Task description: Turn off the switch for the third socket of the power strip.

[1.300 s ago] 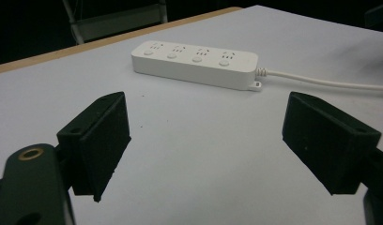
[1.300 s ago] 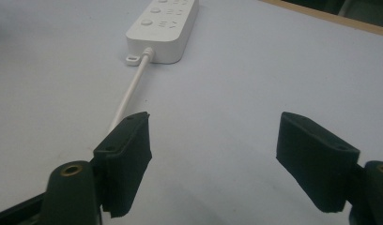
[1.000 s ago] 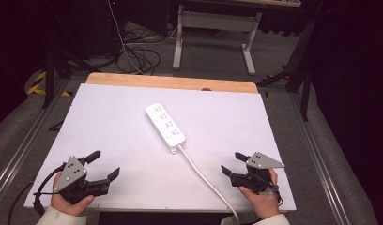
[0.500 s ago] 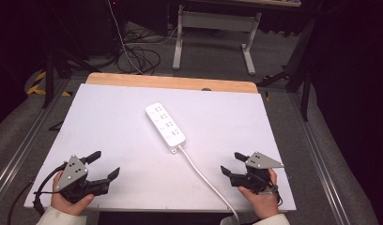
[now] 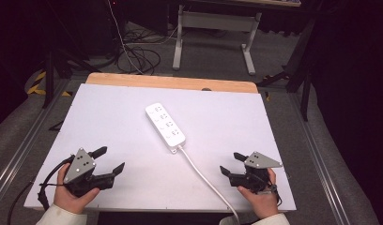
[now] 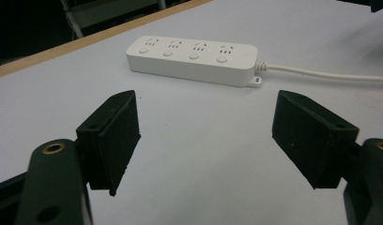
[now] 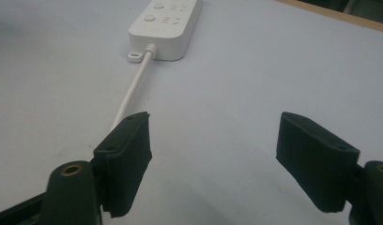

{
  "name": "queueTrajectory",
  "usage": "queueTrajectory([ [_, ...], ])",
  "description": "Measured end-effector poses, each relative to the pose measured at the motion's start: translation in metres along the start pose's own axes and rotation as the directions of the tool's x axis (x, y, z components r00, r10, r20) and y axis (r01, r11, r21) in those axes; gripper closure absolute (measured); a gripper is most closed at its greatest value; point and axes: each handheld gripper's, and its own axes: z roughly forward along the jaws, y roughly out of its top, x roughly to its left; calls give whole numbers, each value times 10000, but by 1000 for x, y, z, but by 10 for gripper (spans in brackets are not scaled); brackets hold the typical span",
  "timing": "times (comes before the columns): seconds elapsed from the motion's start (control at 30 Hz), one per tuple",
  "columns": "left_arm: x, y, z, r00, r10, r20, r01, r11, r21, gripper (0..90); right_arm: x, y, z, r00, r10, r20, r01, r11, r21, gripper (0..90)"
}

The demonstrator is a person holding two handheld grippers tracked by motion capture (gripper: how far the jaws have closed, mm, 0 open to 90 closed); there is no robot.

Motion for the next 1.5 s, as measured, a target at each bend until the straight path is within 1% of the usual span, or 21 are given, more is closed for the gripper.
queueTrajectory([
  [0.03,1,5,2,10000,-8,53,7,10000,40,243,0,0,0,10000,-4,2,4,10000,6,269],
  [0.1,2,8,4,9999,-4,103,3,10000,59,252,0,0,0,10000,10,14,-10,10000,23,270],
  [0.13,3,11,6,9999,-101,140,100,9999,51,253,0,0,0,10000,11,17,-11,10000,24,269],
  [0.17,4,14,7,9998,-35,188,33,10000,85,254,0,0,0,10000,-5,12,5,10000,16,270],
  [0.2,4,17,9,9997,-92,248,90,9999,96,254,0,0,0,10000,-5,12,5,10000,16,270],
  [0.3,6,27,15,9996,63,283,-67,9999,144,254,-1,-1,0,10000,31,18,-31,10000,25,270],
  [0.43,6,38,21,9991,135,394,-141,9998,169,254,-1,-1,-1,10000,48,29,-48,10000,15,269],
  [0.47,6,40,23,9988,71,478,-80,9998,192,254,-1,-1,-1,10000,45,29,-45,10000,16,270],
  [0.53,7,45,26,9988,161,458,-173,9996,243,254,-2,-1,-1,10000,55,14,-55,10000,8,270],
  [0.7,9,54,34,9980,40,629,-60,9995,314,255,-2,-1,-1,10000,79,-1,-79,10000,15,269],
  [0.83,11,61,41,9977,-12,684,-12,9994,341,256,-2,-1,0,10000,79,0,-79,10000,23,270],
  [0.97,12,68,50,9979,210,614,-242,9984,516,255,-2,-1,0,10000,99,-6,-99,10000,9,270],
  [1.1,13,75,60,9976,246,640,-285,9977,615,256,-2,-1,0,10000,92,-10,-92,10000,11,270],
  [1.2,13,80,67,9973,344,656,-393,9964,745,259,-3,-1,0,10000,84,-22,-84,10000,10,269],
  [1.33,13,87,77,9974,338,644,-387,9962,777,266,-3,-1,0,10000,88,-21,-88,10000,12,269],
  [1.4,13,91,82,9980,317,555,-360,9963,780,268,-3,-1,0,10000,85,-15,-85,10000,15,269],
  [1.5,14,95,90,9986,186,501,-223,9969,761,292,-3,-1,-1,10000,73,-25,-73,10000,3,270],
])
